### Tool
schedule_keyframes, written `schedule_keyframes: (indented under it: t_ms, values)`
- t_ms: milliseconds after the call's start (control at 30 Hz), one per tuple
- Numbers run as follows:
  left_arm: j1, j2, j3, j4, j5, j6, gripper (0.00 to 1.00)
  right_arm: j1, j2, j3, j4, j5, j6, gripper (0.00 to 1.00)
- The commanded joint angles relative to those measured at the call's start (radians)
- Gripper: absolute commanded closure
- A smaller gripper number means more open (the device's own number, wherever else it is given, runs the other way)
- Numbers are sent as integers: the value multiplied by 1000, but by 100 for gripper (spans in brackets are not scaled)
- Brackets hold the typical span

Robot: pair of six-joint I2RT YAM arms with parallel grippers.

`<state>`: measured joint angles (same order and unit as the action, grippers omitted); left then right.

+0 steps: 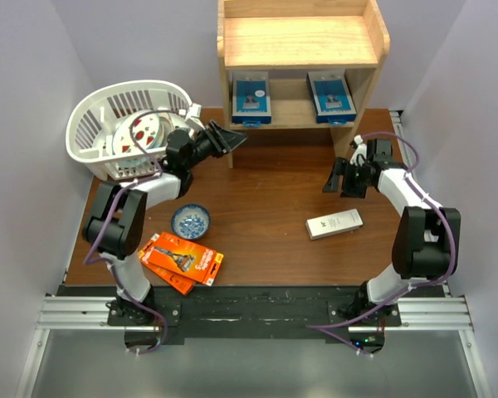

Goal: Place and organize the shaving razors onto the shelf

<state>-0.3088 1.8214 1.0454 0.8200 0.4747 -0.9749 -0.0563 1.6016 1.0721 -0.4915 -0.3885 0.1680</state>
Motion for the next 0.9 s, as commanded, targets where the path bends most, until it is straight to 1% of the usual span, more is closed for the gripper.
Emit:
schedule_keyframes:
  t_ms: [0, 33, 67, 100, 133, 167, 200, 233, 267, 300, 333, 367, 400, 433, 467, 500, 533, 567, 633, 667, 700, 767, 833, 867]
  values:
    - [10, -187, -157, -134, 13, 79, 45, -16, -22, 100, -117, -41, -293, 25]
    - [11, -213, -180, -160, 15, 126, 40, -17, -26, 101, -125, -53, -318, 25]
    - [16, -237, -203, -185, 39, 165, 40, -14, -38, 95, -124, -64, -347, 23]
    - [17, -294, -234, -244, 50, 207, 40, -11, -46, 88, -111, -111, -349, 22]
    - [19, -328, -248, -277, 61, 308, 39, 1, -57, 68, -101, -134, -344, 21]
    - [23, -362, -255, -321, 79, 364, 39, 16, -71, 59, -91, -150, -343, 20]
    - [25, -431, -254, -434, 82, 422, 38, 39, -78, 51, -82, -156, -351, 18]
    - [30, -468, -251, -499, 82, 541, 38, 108, -87, 40, -81, -158, -366, 17]
    - [40, -503, -245, -566, 67, 598, 35, 142, -95, 37, -79, -158, -404, 16]
    - [46, -566, -223, -707, 52, 702, 34, 179, -107, 34, -79, -164, -422, 16]
    - [57, -594, -213, -773, 38, 749, 32, 244, -109, 35, -79, -186, -433, 15]
    - [91, -617, -203, -848, 3, 787, 32, 272, -105, 41, -76, -202, -427, 13]
    - [117, -652, -177, -986, -16, 833, 32, 297, -83, 49, -64, -223, -415, 13]
    - [147, -663, -170, -1043, -30, 847, 32, 343, -65, 70, -53, -265, -398, 13]
    - [216, -672, -159, -1100, -57, 858, 32, 363, -48, 83, -41, -285, -369, 13]
    - [252, -675, -141, -1205, -76, 860, 34, 413, -10, 98, -13, -299, -360, 14]
    - [290, -675, -134, -1248, -94, 849, 35, 441, 10, 141, -6, -305, -364, 16]
    - [369, -675, -136, -1303, -108, 834, 35, 467, 33, 167, -4, -311, -372, 17]
    - [440, -677, -143, -1329, -102, 766, 38, 533, 113, 253, -8, -331, -366, 19]
    - [503, -685, -148, -1340, -78, 743, 39, 552, 141, 281, -12, -357, -349, 20]
    - [528, -694, -157, -1337, -55, 711, 39, 585, 162, 301, -6, -395, -332, 21]
    - [554, -715, -174, -1317, -27, 713, 42, 621, 234, 341, -7, -497, -308, 24]
    - [566, -732, -182, -1306, -38, 711, 42, 680, 291, 394, -68, -536, -338, 26]
    - [585, -746, -180, -1305, -38, 714, 42, 696, 355, 426, -146, -559, -355, 28]
